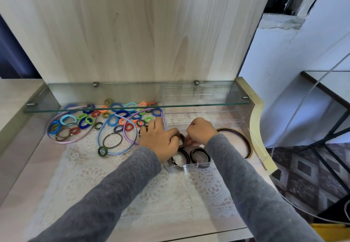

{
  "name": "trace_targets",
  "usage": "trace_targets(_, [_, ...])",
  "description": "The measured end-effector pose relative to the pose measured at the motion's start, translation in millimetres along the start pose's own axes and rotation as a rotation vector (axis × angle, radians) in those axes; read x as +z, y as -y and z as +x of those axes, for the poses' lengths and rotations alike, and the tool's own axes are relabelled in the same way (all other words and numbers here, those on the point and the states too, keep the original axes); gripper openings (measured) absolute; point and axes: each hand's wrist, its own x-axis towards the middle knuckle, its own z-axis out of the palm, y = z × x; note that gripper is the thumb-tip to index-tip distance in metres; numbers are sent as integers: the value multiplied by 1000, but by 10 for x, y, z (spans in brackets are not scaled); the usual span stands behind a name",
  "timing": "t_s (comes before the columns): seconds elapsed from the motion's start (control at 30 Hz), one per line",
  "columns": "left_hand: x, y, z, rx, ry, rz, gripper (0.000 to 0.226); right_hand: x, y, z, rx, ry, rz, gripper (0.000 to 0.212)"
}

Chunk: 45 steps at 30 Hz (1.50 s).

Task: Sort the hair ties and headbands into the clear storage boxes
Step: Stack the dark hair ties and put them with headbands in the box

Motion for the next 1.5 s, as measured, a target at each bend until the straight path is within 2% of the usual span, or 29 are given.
trace_targets(0.17, [30, 47, 1, 8, -31, -43, 51, -11, -50, -15, -46, -39, -66, 23])
trace_targets(0.23, [39, 70, -9, 22, -71, -62, 58, -31, -83, -44, -84, -69, -102, 25])
trace_targets(0.37, [49, 135, -23, 47, -153, -122, 59, -32, -110, -121, -256, -110, -212, 28])
trace_targets(0.53, [52, 177, -83, 6, -252, -193, 42, 16, -47, -192, -470, -130, -552, 34])
trace_targets(0.63, [80, 191, -123, 0, -263, -163, 46, 41, 2, -213, -477, -131, -732, 29])
trace_targets(0.77, [93, 223, -155, -12, -255, -164, 48, 127, 25, -206, -481, -157, -829, 25])
trace_targets(1.13, [90, 258, -153, -25, -257, -173, 48, 248, 42, -113, -439, -227, -847, 24])
trace_targets(1.27, [81, 260, -156, -14, -262, -179, 46, 183, 46, -157, -409, -207, -742, 21])
trace_targets(1.4, [64, 240, -161, 35, -261, -186, 45, 30, 28, -203, -341, -230, -578, 29])
trace_targets(1.5, [59, 213, -159, 43, -253, -185, 48, -51, -17, -201, -270, -265, -571, 29])
